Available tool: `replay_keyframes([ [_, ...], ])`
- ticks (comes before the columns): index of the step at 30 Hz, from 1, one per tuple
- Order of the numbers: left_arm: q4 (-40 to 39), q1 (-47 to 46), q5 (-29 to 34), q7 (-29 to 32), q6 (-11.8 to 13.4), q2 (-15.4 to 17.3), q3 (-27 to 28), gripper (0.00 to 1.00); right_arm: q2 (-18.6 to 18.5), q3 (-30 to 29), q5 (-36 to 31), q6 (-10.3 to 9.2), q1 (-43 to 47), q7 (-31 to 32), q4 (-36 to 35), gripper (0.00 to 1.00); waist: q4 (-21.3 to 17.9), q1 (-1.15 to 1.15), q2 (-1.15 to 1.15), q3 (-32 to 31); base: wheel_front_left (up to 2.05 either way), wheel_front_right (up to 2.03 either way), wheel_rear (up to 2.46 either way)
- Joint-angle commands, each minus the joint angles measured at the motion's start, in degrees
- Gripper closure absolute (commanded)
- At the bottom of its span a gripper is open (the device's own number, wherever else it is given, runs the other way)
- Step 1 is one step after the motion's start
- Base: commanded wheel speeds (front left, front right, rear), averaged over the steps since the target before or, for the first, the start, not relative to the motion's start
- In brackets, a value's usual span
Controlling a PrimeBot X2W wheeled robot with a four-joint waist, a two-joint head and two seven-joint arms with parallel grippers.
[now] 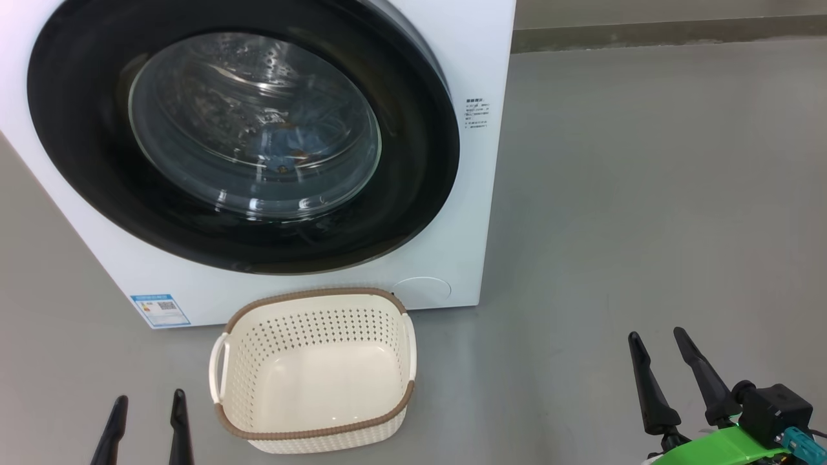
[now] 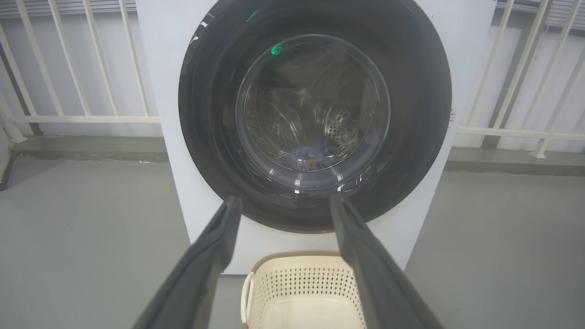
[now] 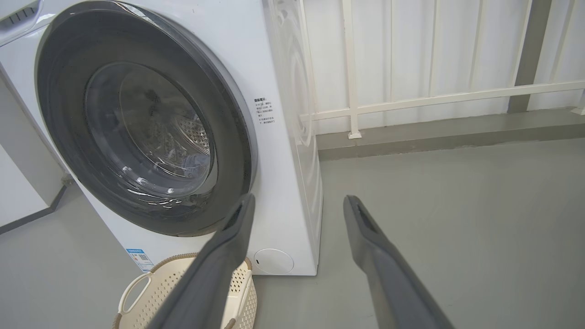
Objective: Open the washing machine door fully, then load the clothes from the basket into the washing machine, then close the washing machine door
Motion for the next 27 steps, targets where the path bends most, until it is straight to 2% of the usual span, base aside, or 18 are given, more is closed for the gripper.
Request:
replay_keyframes([
  [1,-1.6,-1.2,0.3,-0.4,0.5,0.7,1.7,0.0,-0.3,1.2,-0.4,-0.35,-0.6,-0.3,-1.2,0.0,0.1,0.0,0.0,0.0,0.0,0.0,0.0],
  [17,-1.3,-1.1,0.2,-0.4,0.4,0.7,1.3,0.0,-0.2,1.6,-0.3,-0.35,-0.7,-0.3,-0.8,0.0,0.3,0.0,0.0,0.0,0.0,0.0,0.0],
  [18,0.3,0.0,0.0,0.0,0.3,0.0,-0.5,1.0,0.2,0.1,0.0,0.0,0.0,0.0,0.6,1.0,0.3,0.0,0.0,0.0,0.0,0.0,0.0],
  [25,2.8,-0.4,-2.1,0.5,0.2,-0.8,-0.8,1.0,0.6,0.0,1.8,0.0,0.4,0.5,2.9,1.0,0.3,0.01,0.0,0.0,0.0,0.0,0.0],
  [27,3.1,-0.7,-3.4,0.9,0.1,-0.7,-0.8,1.0,0.6,-0.1,3.1,0.0,0.3,0.8,2.9,1.0,0.3,0.08,0.0,0.0,0.0,0.0,0.0],
])
